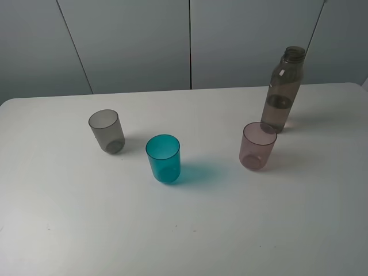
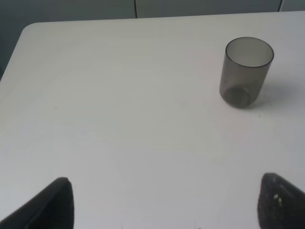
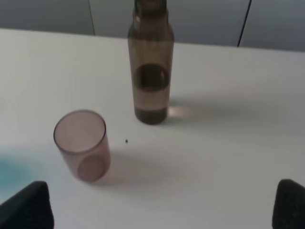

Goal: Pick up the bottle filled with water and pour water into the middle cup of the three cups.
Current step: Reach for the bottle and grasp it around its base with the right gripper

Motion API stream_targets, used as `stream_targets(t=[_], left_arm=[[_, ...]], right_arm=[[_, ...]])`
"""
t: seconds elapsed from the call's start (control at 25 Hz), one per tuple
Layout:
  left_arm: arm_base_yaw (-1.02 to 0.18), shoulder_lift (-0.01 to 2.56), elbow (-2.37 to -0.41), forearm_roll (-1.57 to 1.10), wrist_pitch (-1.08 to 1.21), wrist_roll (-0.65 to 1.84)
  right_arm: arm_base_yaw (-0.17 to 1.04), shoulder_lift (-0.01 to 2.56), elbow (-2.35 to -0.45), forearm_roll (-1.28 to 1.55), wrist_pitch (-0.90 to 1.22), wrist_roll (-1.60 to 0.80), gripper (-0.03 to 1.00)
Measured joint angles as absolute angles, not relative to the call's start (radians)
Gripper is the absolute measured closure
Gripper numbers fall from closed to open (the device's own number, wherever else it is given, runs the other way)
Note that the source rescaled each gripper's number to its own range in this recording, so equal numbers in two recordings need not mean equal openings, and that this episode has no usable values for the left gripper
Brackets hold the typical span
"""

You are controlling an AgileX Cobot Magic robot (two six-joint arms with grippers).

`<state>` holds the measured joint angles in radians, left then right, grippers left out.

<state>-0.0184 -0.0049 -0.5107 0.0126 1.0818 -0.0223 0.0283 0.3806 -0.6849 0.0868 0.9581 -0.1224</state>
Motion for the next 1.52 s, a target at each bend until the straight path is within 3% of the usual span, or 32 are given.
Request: stream_targets(t=[0.28,0.68,0.92,1.12,1.36,1.52], left_arm=[[-0.018,-0.005,-0.511,0.013,1.082,-0.022],[-0.018,-0.005,-0.511,0.013,1.082,-0.022],[-0.018,-0.005,-0.511,0.013,1.082,-0.022],[-0.018,-0.005,-0.511,0.013,1.082,-0.022],[-0.018,-0.005,-0.511,0.013,1.082,-0.022],[-0.018,-0.005,-0.511,0.013,1.082,-0.022]], right_arm=[[0.028,0.641,-0.818,0.089,0.769,-0.276,-0.03],[0.028,0.909,-0.82,0.333,0.545,-0.563,-0.03],[0.028,0.963,-0.781,0.331,0.467,-0.596,-0.03],[0.028,0.972,-0.706,0.258,0.334,-0.548,-0.03],[0.028,0.989,-0.606,-0.023,0.187,-0.213,-0.03],[0.028,1.02,-0.589,-0.06,0.153,-0.13,-0.03]])
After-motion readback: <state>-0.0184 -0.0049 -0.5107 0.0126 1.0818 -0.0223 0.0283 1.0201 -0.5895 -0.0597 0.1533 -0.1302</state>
